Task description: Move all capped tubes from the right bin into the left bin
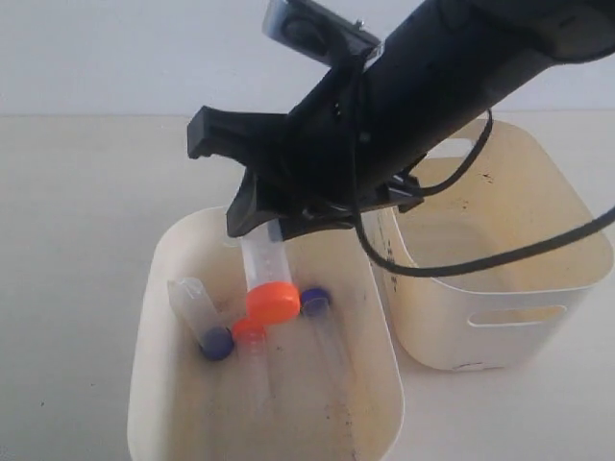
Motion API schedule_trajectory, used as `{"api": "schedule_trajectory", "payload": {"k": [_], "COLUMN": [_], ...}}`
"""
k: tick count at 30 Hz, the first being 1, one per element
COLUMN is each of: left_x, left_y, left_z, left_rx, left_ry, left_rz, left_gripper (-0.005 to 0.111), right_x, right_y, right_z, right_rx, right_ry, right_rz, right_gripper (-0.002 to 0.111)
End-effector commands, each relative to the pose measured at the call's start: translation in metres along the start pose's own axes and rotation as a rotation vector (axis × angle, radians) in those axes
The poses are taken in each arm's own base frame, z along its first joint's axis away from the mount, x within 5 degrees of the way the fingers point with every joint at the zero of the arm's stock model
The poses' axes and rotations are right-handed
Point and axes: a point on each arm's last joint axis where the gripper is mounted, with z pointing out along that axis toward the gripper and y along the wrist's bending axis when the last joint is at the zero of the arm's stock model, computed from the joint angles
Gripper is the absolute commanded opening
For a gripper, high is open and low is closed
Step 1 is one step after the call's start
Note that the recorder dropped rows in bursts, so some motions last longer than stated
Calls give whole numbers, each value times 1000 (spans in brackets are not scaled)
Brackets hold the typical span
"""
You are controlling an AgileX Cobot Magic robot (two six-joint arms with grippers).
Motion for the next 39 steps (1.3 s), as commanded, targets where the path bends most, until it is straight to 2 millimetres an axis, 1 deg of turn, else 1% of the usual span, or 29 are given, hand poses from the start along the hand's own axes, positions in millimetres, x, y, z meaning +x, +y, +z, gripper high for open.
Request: {"api": "schedule_trajectory", "payload": {"k": [1,3,5,6,7,8,11,14,16,18,19,20,22,24,29,36,39], "left_x": [-1,-1,-1,-1,-1,-1,-1,-1,-1,-1,-1,-1,-1,-1,-1,-1,-1], "left_y": [0,0,0,0,0,0,0,0,0,0,0,0,0,0,0,0,0], "left_z": [0,0,0,0,0,0,0,0,0,0,0,0,0,0,0,0,0], "left_rx": [8,8,8,8,8,8,8,8,8,8,8,8,8,8,8,8,8], "left_ry": [-6,-6,-6,-6,-6,-6,-6,-6,-6,-6,-6,-6,-6,-6,-6,-6,-6], "left_rz": [-7,-7,-7,-7,-7,-7,-7,-7,-7,-7,-7,-7,-7,-7,-7,-7,-7], "left_gripper": [4,4,4,4,4,4,4,4,4,4,4,4,4,4,4,4,4], "right_x": [-1,-1,-1,-1,-1,-1,-1,-2,-2,-4,-5,-7,-9,-9,-3,7,15], "right_y": [-5,-7,-9,-9,-10,-11,-11,-11,-10,-10,-10,-9,-7,-4,0,0,-2], "right_z": [17,23,27,27,28,30,31,31,28,23,19,14,1,-15,-56,-94,-112], "right_rx": [23,32,38,39,40,42,46,45,42,54,65,77,95,115,182,247,272], "right_ry": [24,37,44,45,45,49,50,43,34,6,-14,-40,-90,-142,-223,-289,-322], "right_rz": [24,32,40,46,47,51,46,42,25,-17,-43,-68,-98,-134,-227,-245,-199], "right_gripper": [20,41,65,75,80,81,75,59,42,21,7,0,0,0,0,0,0]}}
